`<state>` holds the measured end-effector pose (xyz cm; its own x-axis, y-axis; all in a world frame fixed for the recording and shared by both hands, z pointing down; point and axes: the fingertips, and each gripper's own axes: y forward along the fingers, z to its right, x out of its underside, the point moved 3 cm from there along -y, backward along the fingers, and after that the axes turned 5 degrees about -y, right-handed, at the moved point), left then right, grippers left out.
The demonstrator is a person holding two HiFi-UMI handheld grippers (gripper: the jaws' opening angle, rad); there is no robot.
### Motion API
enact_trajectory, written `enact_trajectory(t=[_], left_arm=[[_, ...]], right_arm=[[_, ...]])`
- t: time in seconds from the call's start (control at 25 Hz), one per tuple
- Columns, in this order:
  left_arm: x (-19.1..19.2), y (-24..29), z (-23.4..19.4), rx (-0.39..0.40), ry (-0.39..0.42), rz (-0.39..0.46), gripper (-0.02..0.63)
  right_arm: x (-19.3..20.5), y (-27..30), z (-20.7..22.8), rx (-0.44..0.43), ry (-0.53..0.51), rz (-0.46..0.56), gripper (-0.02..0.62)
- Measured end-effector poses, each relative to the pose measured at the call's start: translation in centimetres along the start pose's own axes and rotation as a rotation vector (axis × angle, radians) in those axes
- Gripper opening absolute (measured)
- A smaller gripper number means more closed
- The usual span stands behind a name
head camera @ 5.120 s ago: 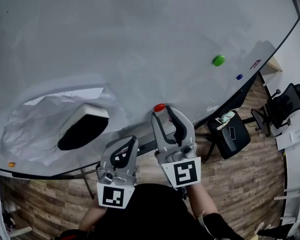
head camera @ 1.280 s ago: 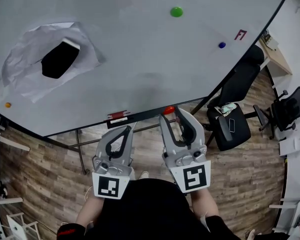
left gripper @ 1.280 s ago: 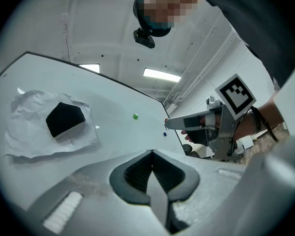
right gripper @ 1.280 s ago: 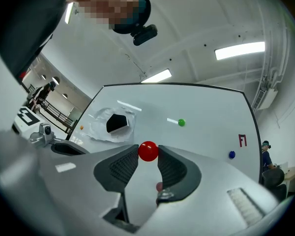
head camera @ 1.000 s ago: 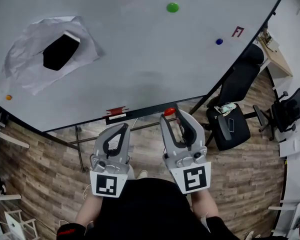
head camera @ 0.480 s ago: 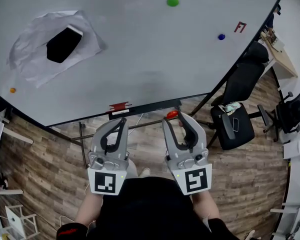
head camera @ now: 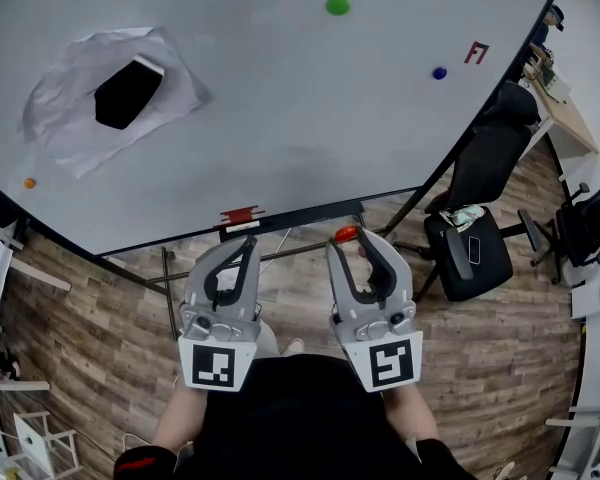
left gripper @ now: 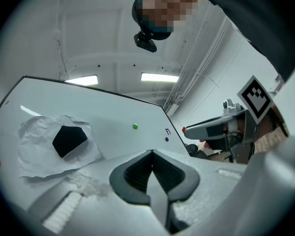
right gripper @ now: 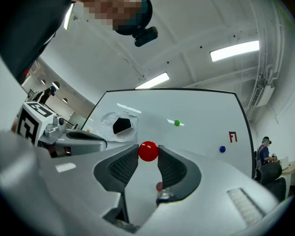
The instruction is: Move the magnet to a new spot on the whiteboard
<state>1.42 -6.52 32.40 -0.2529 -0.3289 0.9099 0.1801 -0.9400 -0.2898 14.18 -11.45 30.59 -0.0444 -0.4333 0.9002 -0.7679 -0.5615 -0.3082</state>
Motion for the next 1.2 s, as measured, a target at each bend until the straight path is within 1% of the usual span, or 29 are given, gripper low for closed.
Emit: enact_trajectory(t=[0.76,1.2], left_arm=[[-0.4,0.9,-0.3,0.000,-0.001,0.025,0.002],[0.6,1.9,-1.4,-0.007,-0.016,0.023,0.002]], right_arm=[[-0.5,0.9,0.4,-0.010,-0.035,0.005,0.127],[0.0,2.5,0.2,-0.027,-0.036,-0.001,0.127]])
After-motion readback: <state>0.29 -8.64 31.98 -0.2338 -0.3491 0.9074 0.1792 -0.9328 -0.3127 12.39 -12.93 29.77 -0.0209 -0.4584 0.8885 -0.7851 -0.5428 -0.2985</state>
